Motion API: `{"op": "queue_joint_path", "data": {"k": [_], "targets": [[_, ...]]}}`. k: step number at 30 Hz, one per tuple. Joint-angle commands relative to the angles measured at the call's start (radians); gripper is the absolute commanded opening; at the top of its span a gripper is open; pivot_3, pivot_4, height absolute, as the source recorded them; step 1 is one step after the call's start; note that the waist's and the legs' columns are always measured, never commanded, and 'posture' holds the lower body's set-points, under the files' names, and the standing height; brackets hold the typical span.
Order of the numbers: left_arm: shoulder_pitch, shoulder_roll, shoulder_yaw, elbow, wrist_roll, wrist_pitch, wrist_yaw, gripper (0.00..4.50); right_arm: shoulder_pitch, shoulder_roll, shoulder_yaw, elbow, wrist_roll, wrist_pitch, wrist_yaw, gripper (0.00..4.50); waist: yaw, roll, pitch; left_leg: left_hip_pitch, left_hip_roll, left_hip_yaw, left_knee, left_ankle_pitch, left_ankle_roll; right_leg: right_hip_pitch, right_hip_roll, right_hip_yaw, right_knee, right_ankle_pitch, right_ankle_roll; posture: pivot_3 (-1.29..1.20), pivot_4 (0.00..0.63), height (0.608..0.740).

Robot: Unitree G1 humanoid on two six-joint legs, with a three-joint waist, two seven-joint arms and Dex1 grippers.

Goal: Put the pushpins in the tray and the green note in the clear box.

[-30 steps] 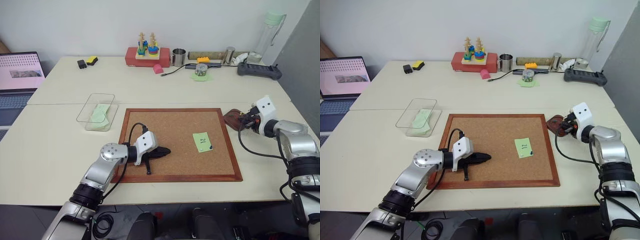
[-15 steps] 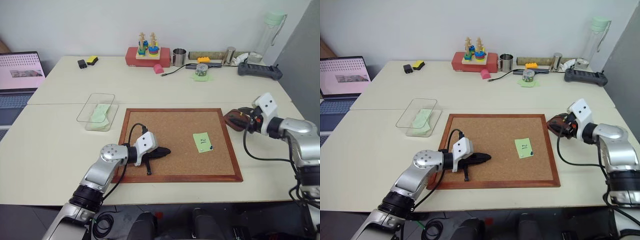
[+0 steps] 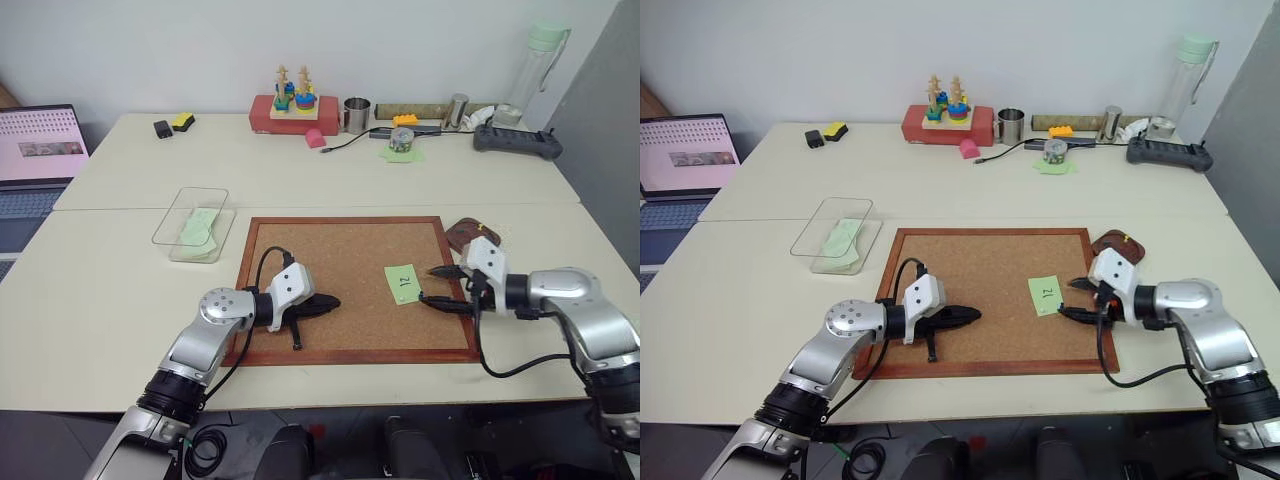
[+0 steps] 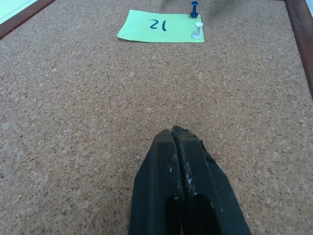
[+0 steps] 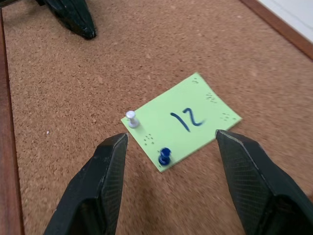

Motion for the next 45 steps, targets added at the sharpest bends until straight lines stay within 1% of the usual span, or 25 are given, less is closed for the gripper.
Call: {"op": "queue_joint_path", "data": {"k": [1,3,6,7,11,13,14,16,18,22,28,38,41,43,45], "targets": [[0.027,0.018,0.0,0.03,0.029,0.026,0.01,0.0,-0.02,0.005,-0.004,0.031,-0.017,-0.053,0.001,2.99,0.0,0.0,0.0,0.0,0.0,0.0,0.0,0.0,0.0,0.0,0.0,0.0,0.0,0.001,-0.001,0.0,0.15,0.74],[0.029,0.017,0.003,0.028,0.025,0.03,0.011,0.0,-0.021,0.013,0.0,0.049,-0.023,-0.068,0.0,2.99,0.0,0.0,0.0,0.0,0.0,0.0,0.0,0.0,0.0,0.0,0.0,0.0,0.0,0.002,-0.003,0.0,0.15,0.74],[0.032,0.016,0.005,0.024,0.022,0.032,0.011,0.0,-0.019,0.023,0.002,0.066,-0.024,-0.084,-0.001,2.58,0.0,0.0,0.0,0.0,0.0,0.0,0.0,0.0,0.0,0.0,0.0,0.0,0.0,0.002,-0.003,0.0,0.15,0.74],[0.033,0.017,0.006,0.022,0.021,0.033,0.01,0.0,-0.017,0.026,0.001,0.066,-0.024,-0.086,-0.001,2.33,0.0,0.0,0.0,0.0,0.0,0.0,0.0,0.0,0.0,0.0,0.0,0.0,0.0,0.002,-0.003,0.0,0.15,0.74],[0.037,0.02,0.008,0.016,0.019,0.036,0.009,0.0,-0.01,0.034,-0.001,0.065,-0.016,-0.086,0.006,1.55,0.0,0.0,0.0,0.0,0.0,0.0,0.0,0.0,0.0,0.0,0.0,0.0,0.0,0.002,-0.003,0.0,0.15,0.74],[0.038,0.02,0.009,0.015,0.019,0.036,0.009,0.0,-0.008,0.035,-0.002,0.064,-0.012,-0.081,0.008,1.05,-0.001,0.0,0.0,0.0,0.0,0.0,0.0,0.0,0.0,0.0,0.0,0.0,0.0,0.002,-0.003,0.0,0.15,0.74],[0.038,0.02,0.009,0.015,0.019,0.036,0.009,0.0,-0.007,0.035,-0.002,0.064,-0.01,-0.078,0.009,0.92,-0.001,0.0,0.0,0.0,0.0,0.0,0.0,0.0,0.0,0.0,0.0,0.0,0.0,0.002,-0.003,0.0,0.15,0.74],[0.039,0.022,0.01,0.014,0.02,0.036,0.009,0.0,-0.001,0.033,-0.001,0.059,-0.009,-0.075,0.014,0.41,-0.001,0.0,0.0,0.0,0.0,0.0,0.0,0.0,0.0,0.0,0.0,0.0,0.0,0.002,-0.003,0.0,0.15,0.74],[0.039,0.023,0.01,0.014,0.02,0.036,0.009,0.0,0.002,0.031,0.0,0.055,-0.007,-0.071,0.021,0.07,-0.001,0.0,0.0,0.0,0.0,0.0,0.0,0.0,0.0,0.0,0.0,0.0,0.0,0.002,-0.003,0.0,0.15,0.74],[0.037,0.025,0.011,0.02,0.023,0.034,0.008,0.0,0.004,0.028,-0.004,0.032,0.013,-0.053,0.038,0.07,-0.001,0.0,0.0,0.0,0.0,0.0,0.0,0.0,0.0,0.0,0.0,0.0,0.0,0.002,-0.003,0.0,0.15,0.74],[0.039,0.019,0.016,0.027,0.029,0.021,0.023,0.0,-0.014,0.023,-0.043,-0.02,0.05,-0.046,0.04,0.07,-0.001,0.0,0.0,0.0,0.0,0.0,0.0,0.0,0.0,0.0,0.0,0.0,0.0,0.002,-0.003,0.0,0.15,0.74],[0.036,0.014,0.01,0.036,0.032,0.015,0.026,0.0,-0.035,-0.003,-0.115,-0.089,0.124,0.033,0.023,0.07,0.0,0.0,0.0,0.0,0.0,0.0,0.0,0.0,0.0,0.0,0.0,0.0,0.0,0.002,-0.003,0.0,0.15,0.74],[0.036,0.013,0.007,0.036,0.033,0.013,0.026,0.0,-0.066,0.005,-0.154,-0.06,0.141,0.075,-0.027,0.07,-0.001,0.0,0.0,0.0,0.0,0.0,0.0,0.0,0.0,0.0,0.0,0.0,0.0,0.002,-0.003,0.0,0.15,0.74],[0.037,0.013,0.005,0.037,0.034,0.011,0.025,0.0,-0.117,0.02,-0.178,0.032,0.078,0.074,-0.146,0.07,-0.001,0.0,0.0,0.0,0.0,0.0,0.0,0.0,0.0,0.0,0.0,0.0,0.0,0.002,-0.003,0.0,0.15,0.74],[0.038,0.013,0.004,0.038,0.036,0.01,0.025,0.0,-0.146,0.028,-0.186,0.1,0.018,0.047,-0.233,0.07,-0.001,0.0,0.0,0.001,0.0,0.0,0.0,0.0,0.0,0.0,0.0,0.0,0.0,0.002,-0.003,0.0,0.15,0.74]]}}
